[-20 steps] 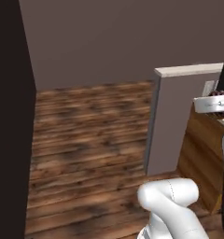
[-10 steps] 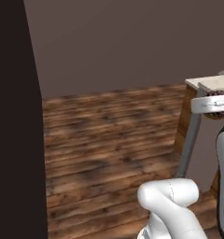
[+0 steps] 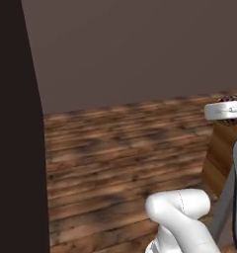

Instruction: Take the cupcake and cake from the fridge and place them on the empty tray on the dining counter.

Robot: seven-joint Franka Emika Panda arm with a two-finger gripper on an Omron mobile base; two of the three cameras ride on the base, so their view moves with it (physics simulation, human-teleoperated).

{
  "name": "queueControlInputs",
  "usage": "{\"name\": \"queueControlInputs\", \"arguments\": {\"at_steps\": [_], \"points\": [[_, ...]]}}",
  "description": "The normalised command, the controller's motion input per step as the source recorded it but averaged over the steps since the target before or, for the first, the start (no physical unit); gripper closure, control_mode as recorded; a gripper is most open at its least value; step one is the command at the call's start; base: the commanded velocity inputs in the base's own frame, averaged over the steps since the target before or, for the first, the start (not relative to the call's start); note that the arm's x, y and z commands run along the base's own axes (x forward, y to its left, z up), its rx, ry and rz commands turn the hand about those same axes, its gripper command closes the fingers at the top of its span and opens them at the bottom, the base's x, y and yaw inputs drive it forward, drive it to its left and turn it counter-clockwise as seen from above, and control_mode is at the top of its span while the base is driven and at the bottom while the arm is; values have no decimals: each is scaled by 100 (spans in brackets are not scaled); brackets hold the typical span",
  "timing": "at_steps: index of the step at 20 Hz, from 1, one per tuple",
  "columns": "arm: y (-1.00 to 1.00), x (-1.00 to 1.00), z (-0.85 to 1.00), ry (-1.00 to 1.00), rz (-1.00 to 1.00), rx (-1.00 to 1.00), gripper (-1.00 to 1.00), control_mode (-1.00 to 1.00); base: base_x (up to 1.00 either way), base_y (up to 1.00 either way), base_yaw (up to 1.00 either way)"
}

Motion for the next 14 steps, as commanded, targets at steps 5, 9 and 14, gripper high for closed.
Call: {"name": "queueControlInputs", "arguments": {"at_steps": [5,9,14], "points": [[0,0,0,0,0,0,100,100,100,73,-59],[0,0,0,0,0,0,100,100,100,75,-77],[0,0,0,0,0,0,100,100,100,73,-78]]}}
